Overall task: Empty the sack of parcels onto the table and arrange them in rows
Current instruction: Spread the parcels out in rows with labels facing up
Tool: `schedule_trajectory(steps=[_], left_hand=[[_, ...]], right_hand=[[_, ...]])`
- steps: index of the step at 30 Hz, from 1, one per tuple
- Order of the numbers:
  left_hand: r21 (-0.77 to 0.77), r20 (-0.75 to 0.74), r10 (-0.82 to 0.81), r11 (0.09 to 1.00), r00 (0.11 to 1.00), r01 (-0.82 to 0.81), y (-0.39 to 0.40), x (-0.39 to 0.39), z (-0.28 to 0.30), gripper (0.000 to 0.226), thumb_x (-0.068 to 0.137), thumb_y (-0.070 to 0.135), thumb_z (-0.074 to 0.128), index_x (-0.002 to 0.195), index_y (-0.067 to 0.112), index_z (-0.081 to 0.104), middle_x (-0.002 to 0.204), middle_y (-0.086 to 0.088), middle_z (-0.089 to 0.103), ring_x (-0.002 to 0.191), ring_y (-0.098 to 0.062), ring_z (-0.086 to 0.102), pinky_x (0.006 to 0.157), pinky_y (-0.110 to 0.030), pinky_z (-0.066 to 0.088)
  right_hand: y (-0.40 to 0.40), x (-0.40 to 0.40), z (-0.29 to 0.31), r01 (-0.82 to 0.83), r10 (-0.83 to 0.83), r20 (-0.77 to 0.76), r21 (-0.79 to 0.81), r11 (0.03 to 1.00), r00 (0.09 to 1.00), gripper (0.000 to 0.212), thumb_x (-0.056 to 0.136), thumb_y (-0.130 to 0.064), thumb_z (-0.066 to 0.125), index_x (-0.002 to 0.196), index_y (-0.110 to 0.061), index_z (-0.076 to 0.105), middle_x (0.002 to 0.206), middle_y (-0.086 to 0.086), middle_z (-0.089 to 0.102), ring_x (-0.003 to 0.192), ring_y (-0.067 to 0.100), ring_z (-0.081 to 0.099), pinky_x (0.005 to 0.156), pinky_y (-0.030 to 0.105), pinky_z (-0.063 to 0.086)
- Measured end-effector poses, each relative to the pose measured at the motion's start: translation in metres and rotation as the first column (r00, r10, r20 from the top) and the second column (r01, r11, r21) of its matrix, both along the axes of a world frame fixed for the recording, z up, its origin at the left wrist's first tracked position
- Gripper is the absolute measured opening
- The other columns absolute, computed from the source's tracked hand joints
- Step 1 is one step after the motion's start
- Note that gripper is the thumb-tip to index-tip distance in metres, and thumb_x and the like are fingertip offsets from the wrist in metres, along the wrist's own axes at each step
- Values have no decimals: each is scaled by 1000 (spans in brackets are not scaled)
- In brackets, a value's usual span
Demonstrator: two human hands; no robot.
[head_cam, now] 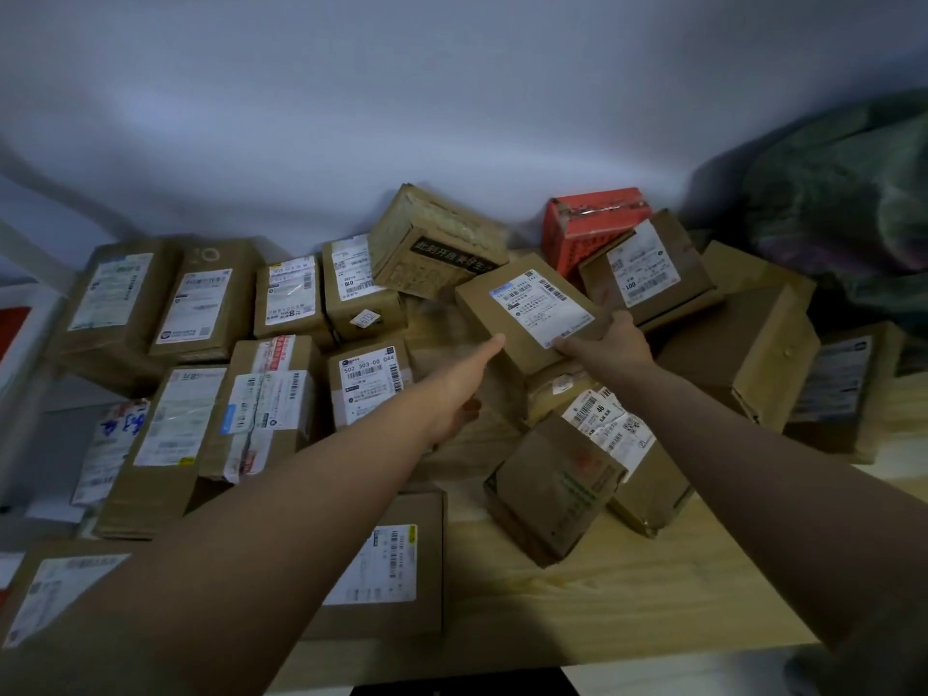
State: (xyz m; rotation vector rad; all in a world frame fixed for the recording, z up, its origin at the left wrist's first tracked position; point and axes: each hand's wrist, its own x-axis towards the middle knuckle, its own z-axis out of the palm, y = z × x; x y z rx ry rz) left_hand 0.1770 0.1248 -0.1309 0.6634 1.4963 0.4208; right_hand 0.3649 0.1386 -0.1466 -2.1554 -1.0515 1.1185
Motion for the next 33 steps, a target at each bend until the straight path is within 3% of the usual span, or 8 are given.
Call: schedule_trajectory(steps=[3, 10, 16, 19, 22, 26, 28, 33], left_hand=[[-76, 88, 0, 997, 996, 7, 8, 16, -8, 92, 73, 71, 68, 145, 19, 43, 144, -13, 50, 124, -30, 53, 107, -45, 44], [-43, 246, 68, 997, 967, -59, 17, 29, -16, 58, 76, 51, 78, 124, 22, 64, 118, -11, 70, 109, -29, 67, 98, -46, 52], [48, 235, 70, 995, 969, -84, 16, 16, 9, 46, 85, 43, 71, 125, 22, 62, 116, -11, 71, 105, -27, 68, 81, -39, 58], [83, 131, 19, 996, 991, -30, 9, 2, 19, 42, 88, 50, 65, 116, 19, 61, 112, -10, 68, 102, -26, 66, 80, -39, 56], [124, -122, -106, 985, 987, 122, 0, -11, 19, 46, 88, 64, 57, 107, 22, 60, 101, -2, 57, 100, -21, 56, 100, -40, 46], [104, -327, -356, 907, 876, 408, -22, -9, 26, 85, 68, 76, 67, 133, 22, 52, 126, 4, 59, 114, -18, 56, 101, -38, 45], [174, -308, -440, 846, 844, 504, -39, 3, 32, 80, 76, 64, 71, 140, 24, 45, 132, 12, 50, 119, -11, 49, 100, -29, 40], [94, -646, -556, 622, 523, 777, -82, 33, 12, 134, 56, 74, 78, 154, 34, -4, 162, -3, 4, 149, -31, 3, 120, -52, 17]], right_hand=[[-2, 9, 1, 11, -14, -176, -22, 1000, 984, 68, 81, -29, 80, 136, -12, 42, 123, 8, 56, 99, 23, 59, 71, 35, 52], [5, 21, 10, 95, -119, -375, -82, 992, 919, 39, 85, -28, 66, 120, -22, 49, 114, 8, 57, 98, 29, 59, 80, 46, 54], [6, 26, 15, -80, -19, -563, -152, 985, 826, 64, 75, -60, 70, 128, -28, 54, 123, 9, 60, 109, 34, 61, 88, 56, 54], [3, 23, 14, -118, 10, -623, -133, 984, 782, 54, 74, -55, 74, 120, -29, 61, 121, 10, 63, 109, 34, 63, 86, 54, 57], [3, 17, 15, -17, -55, -590, -116, 993, 805, 59, 73, -55, 74, 123, -28, 58, 119, 8, 65, 104, 31, 65, 80, 49, 59], [-3, 10, 20, 53, -107, -601, -107, 993, 792, 65, 73, -57, 71, 128, -27, 55, 117, 7, 66, 101, 30, 66, 77, 48, 59], [-6, 5, 22, 78, -109, -596, -77, 994, 795, 70, 69, -60, 71, 130, -28, 53, 119, 5, 66, 101, 28, 66, 72, 46, 60], [-20, -3, 31, 167, -142, -601, -14, 986, 787, 72, 68, -61, 71, 131, -32, 52, 121, 4, 63, 103, 28, 64, 74, 49, 59]])
